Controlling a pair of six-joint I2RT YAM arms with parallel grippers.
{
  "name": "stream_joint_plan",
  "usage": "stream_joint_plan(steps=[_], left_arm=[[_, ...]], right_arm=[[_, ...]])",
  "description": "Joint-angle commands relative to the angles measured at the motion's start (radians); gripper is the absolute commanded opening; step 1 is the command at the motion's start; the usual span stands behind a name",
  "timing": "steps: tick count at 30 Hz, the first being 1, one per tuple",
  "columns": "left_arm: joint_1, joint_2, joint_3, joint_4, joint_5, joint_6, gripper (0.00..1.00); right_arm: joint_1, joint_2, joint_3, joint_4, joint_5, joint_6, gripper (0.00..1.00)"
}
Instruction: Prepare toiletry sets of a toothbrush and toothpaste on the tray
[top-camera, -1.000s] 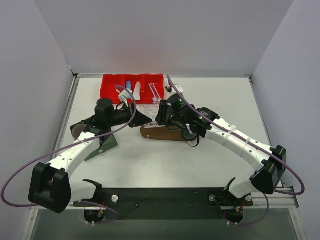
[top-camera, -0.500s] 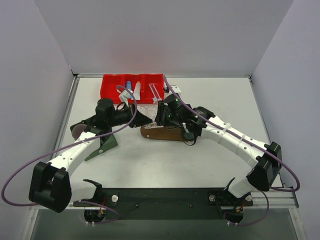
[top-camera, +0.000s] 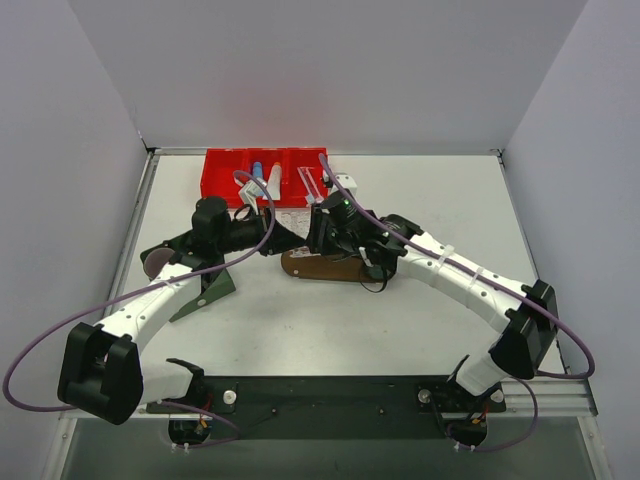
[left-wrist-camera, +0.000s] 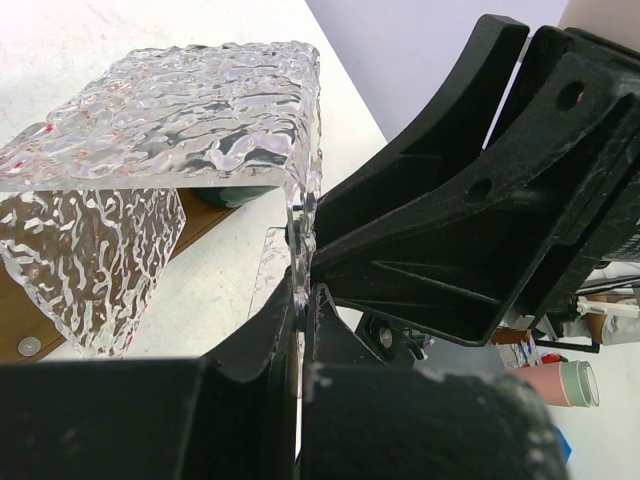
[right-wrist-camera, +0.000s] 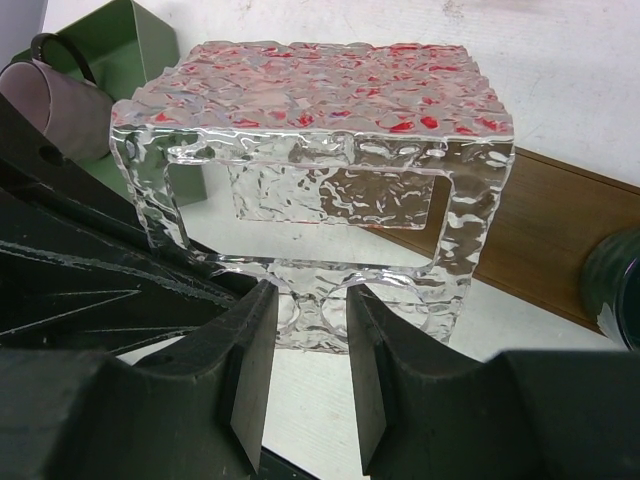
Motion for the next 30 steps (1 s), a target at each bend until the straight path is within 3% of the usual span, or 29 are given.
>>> stream_joint_plan(steps=[1,9,19,23,27,28,30], left_arm=[[-0.004,-0.015,0.016,0.088,0.03,0.001,0.0],[-0.004,-0.017,0.013,0.097,0.036,-0.004,0.0],[-0.004,-0.014,0.022,0.066,0.024,0.021,0.0],[-0.006,-0.018,0.061,-0.058,-0.011,0.097,0.0],[-0.006,-0.041,0.101,-0.159,-0.068,0.185,0.22],[-0.006,-0.048,0.105,-0.168,-0.086,0.206,0.33],[-0.006,-0.064,0.111,-0.19,-0.099,0.228,0.47]], right_arm=[[0.014,0.005,0.009,0.02,0.031,0.015,0.3],[0.014,-0.006,-0.024,0.043,0.096,0.021,0.26],[0.017,-0.012,-0.027,0.043,0.12,0.012,0.0],[0.018,-0.02,-0.03,0.042,0.134,0.013,0.0],[0.018,-0.038,-0.028,0.027,0.16,0.016,0.0],[0.018,-0.044,-0.028,0.022,0.168,0.018,0.0],[0.017,-0.047,-0.022,-0.004,0.194,0.021,0.0]])
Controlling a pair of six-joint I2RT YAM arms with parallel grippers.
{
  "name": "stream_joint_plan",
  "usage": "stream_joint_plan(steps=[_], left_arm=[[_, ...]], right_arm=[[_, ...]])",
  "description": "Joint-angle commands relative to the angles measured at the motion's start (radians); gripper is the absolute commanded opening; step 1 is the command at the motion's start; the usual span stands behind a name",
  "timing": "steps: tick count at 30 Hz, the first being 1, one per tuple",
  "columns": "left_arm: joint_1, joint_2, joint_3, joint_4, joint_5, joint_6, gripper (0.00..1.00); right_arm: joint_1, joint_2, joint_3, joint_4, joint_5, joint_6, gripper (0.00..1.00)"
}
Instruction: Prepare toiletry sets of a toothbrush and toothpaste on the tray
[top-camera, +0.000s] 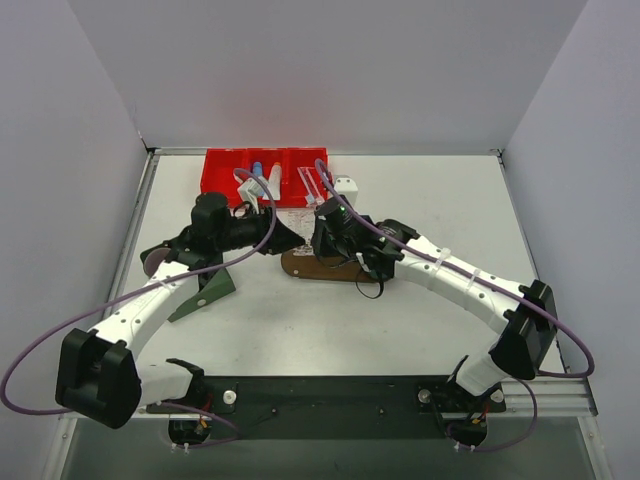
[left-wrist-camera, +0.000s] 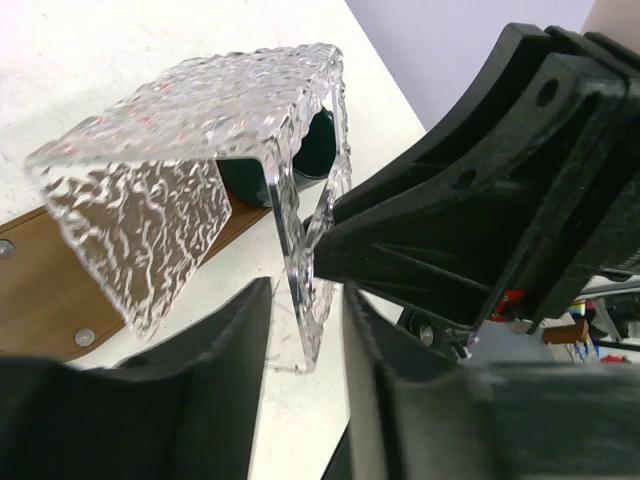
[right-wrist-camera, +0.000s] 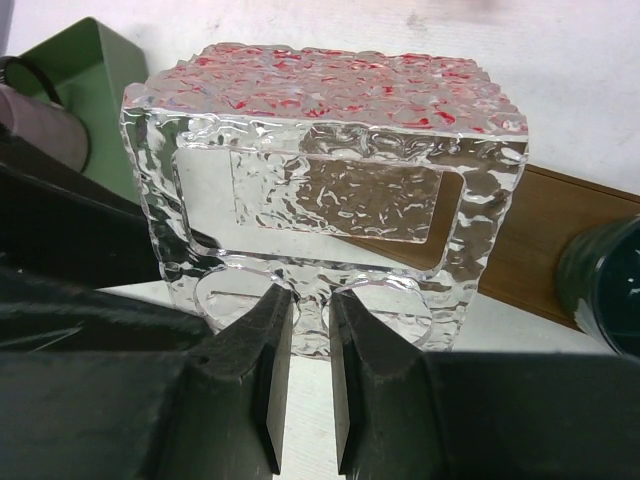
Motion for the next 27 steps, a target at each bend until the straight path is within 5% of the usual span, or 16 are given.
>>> stream_joint_plan(steps=[1,8,18,27], left_arm=[[0.001,-0.058,0.06,-0.075,-0.06,0.108,0.56],[0.003,-0.089,0.083,-0.163,-0.126,0.173,0.68],[0.001,-0.233,0.08,-0.29,-0.45,0.354,0.69],[0.003,-0.287,0.063,-0.302,-0.522,0.372,0.69]], right_arm=[[-0.008,-0.048,0.007,-0.05,0.109,0.011,0.0],[-0.028,-0.044,0.04,-0.127,0.123,0.037,0.0],[-0.078,-0.029,0.096,-0.231,0.042,0.068,0.0],[-0.089,0.06,0.171,-0.334,0.017,0.083,0.0]])
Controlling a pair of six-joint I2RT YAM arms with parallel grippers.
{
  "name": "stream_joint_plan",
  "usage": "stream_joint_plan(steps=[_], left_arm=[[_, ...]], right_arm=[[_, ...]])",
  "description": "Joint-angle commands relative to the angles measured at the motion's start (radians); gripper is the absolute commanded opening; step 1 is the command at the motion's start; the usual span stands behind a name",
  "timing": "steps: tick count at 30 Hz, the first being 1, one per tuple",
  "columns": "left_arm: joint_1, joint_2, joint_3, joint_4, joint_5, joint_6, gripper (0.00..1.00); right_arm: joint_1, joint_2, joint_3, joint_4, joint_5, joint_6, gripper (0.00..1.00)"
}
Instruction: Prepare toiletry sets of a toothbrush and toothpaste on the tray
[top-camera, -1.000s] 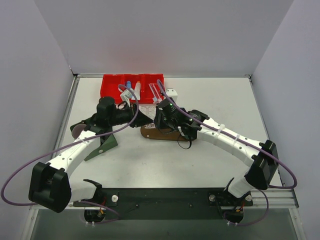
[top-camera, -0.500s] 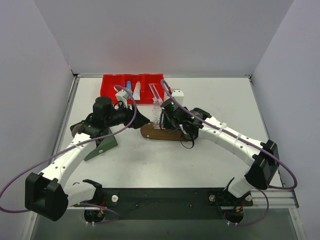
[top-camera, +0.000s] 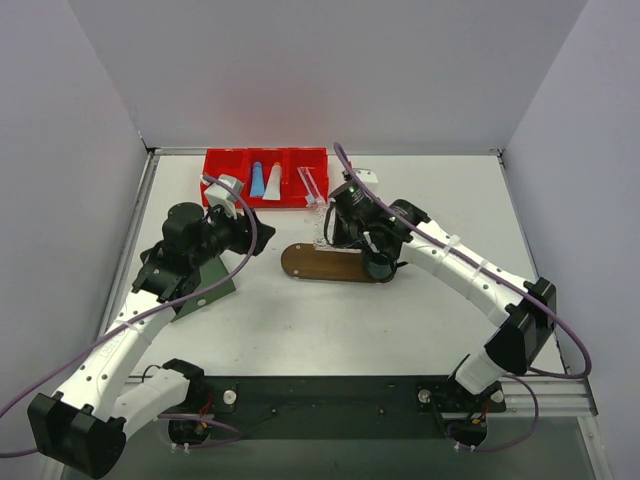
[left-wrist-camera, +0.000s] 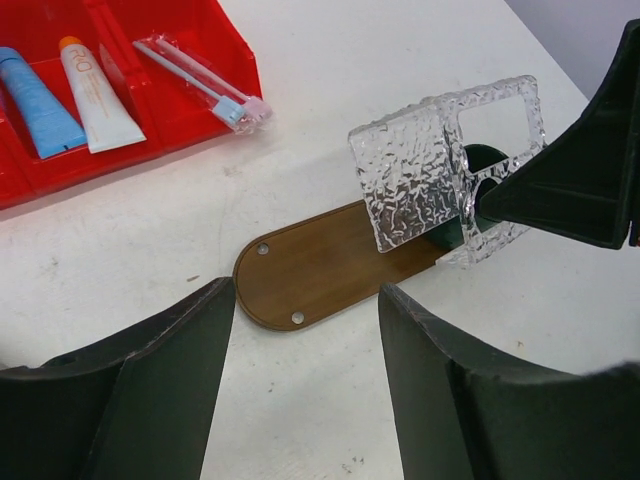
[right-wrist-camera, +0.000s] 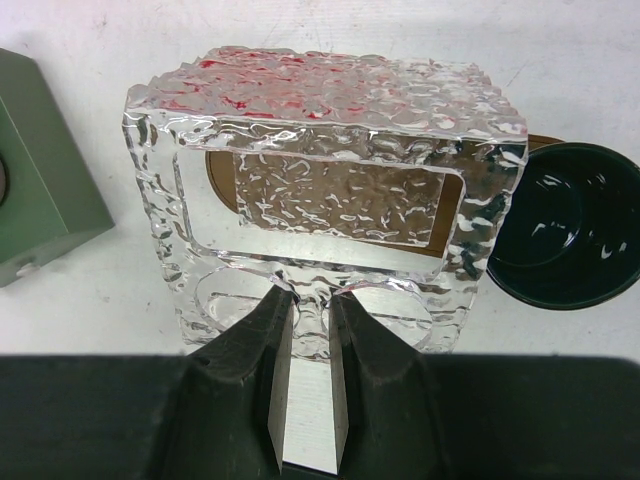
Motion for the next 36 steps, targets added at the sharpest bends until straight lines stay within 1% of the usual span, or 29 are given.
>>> stream_joint_plan(steps=[1,12,20,36], left_arm=[[0.002,-0.01,0.025,-0.01,-0.055,0.03,0.69],[0.002,-0.01,0.025,-0.017,-0.061,0.027,0.69],[0.002,-0.004,0.023,-0.017,-0.058,0.024,0.69],[0.0,-0.004,0.02,-0.017,-0.059,0.022,0.69]], right_arm=[[-0.001,0.044,0.063,-0.068,-0.013,0.025,0.0],[-0.007,0.146,0.11,-0.127,-0.034,0.048,0.0],[-0.035,0.192,0.092,-0.131,-0.037,0.076,0.0],[-0.037,0.227,0.089,-0.131,-0.003,0.119,0.0]])
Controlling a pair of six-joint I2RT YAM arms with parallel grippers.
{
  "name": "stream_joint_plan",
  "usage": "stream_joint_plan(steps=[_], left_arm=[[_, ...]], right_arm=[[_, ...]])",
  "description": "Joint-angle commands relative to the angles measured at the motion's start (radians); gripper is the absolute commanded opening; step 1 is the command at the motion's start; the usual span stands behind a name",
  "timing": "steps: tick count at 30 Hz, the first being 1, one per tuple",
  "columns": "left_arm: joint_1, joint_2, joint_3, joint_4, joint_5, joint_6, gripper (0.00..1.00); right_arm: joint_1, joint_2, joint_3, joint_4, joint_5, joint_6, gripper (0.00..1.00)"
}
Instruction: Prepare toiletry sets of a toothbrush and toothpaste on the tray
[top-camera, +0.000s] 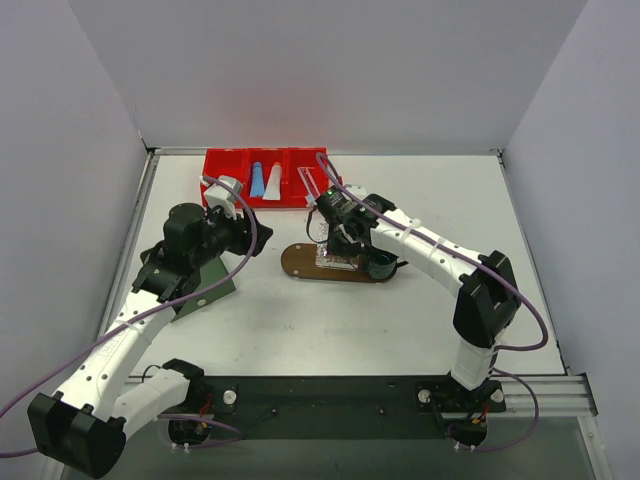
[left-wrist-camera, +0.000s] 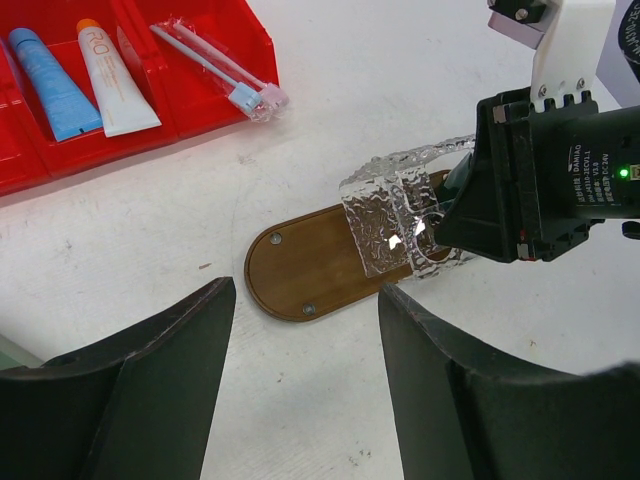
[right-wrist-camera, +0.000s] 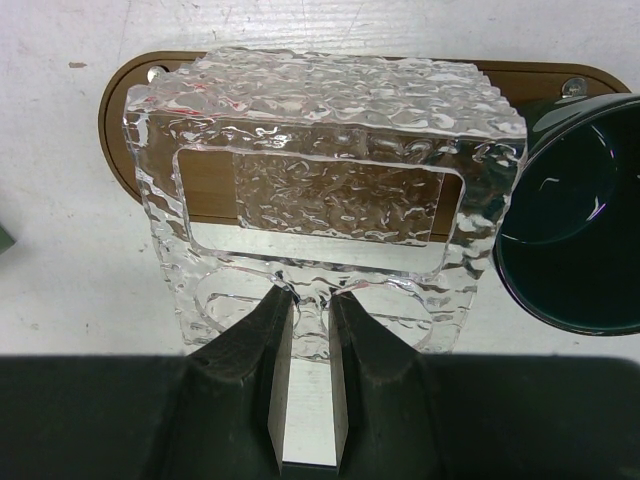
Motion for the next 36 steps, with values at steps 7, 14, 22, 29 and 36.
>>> stream_joint_plan(steps=[7,14,22,29,36], left_arm=[[0.0,-0.001,0.022,0.012,-0.009,0.012,0.69],[0.0,0.0,0.022,0.012,-0.011,0.012,0.69],[0.0,0.008,0.022,0.01,-0.011,0.012,0.69],[0.0,0.013,0.023,0.009,-0.011,0.012,0.69],[0.0,0.019,0.025,0.006,-0.011,0.012,0.69]], right_arm=[[-0.007,0.019,0.018,-0.028,0.039,0.027,0.0],[-0.018,0.028,0.009,-0.026,0.026,0.027,0.0],[-0.027,0.041,0.003,-0.026,0.015,0.017,0.0],[-0.032,0.044,0.003,-0.026,0.004,0.014,0.0],[-0.033,0.047,0.0,-0.026,-0.02,0.013,0.0]])
